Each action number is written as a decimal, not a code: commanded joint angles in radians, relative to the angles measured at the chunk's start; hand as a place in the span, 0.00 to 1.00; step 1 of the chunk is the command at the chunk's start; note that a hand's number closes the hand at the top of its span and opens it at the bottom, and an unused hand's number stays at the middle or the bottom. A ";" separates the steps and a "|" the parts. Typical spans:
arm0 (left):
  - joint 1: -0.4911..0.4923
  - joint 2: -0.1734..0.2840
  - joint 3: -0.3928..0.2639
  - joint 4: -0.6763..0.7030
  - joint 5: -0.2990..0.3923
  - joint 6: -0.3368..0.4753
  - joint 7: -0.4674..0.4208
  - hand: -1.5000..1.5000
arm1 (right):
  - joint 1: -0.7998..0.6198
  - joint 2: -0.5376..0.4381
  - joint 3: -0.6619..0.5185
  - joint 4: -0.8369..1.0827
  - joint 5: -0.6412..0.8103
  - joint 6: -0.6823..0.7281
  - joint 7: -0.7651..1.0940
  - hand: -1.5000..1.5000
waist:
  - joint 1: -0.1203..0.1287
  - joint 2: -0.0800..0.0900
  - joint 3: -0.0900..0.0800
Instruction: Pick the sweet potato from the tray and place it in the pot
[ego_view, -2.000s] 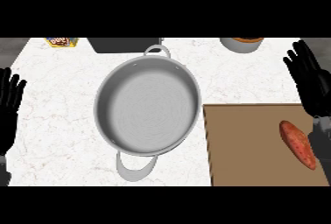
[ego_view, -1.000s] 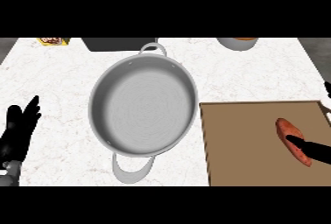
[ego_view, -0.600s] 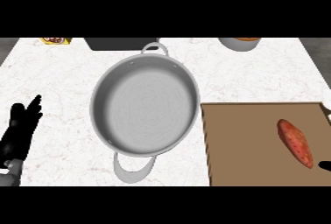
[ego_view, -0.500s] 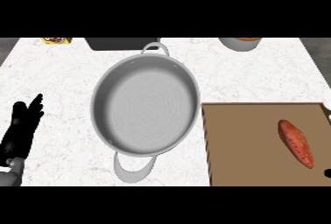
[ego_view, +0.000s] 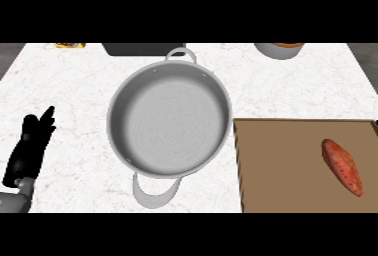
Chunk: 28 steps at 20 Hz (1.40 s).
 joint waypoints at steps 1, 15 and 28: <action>-0.016 -0.009 0.016 -0.025 -0.022 -0.023 0.016 0.50 | -0.024 0.054 0.015 0.044 0.035 0.070 0.041 0.00 | 0.002 0.000 0.002; -0.005 -0.059 0.105 0.000 -0.075 -0.096 0.008 0.50 | -0.074 0.321 0.099 0.195 0.307 0.154 0.022 0.00 | 0.003 0.000 0.002; 0.019 -0.120 0.141 -0.084 -0.150 -0.131 0.063 0.50 | -0.249 0.476 0.080 0.451 0.512 0.231 -0.070 0.00 | 0.010 0.000 0.002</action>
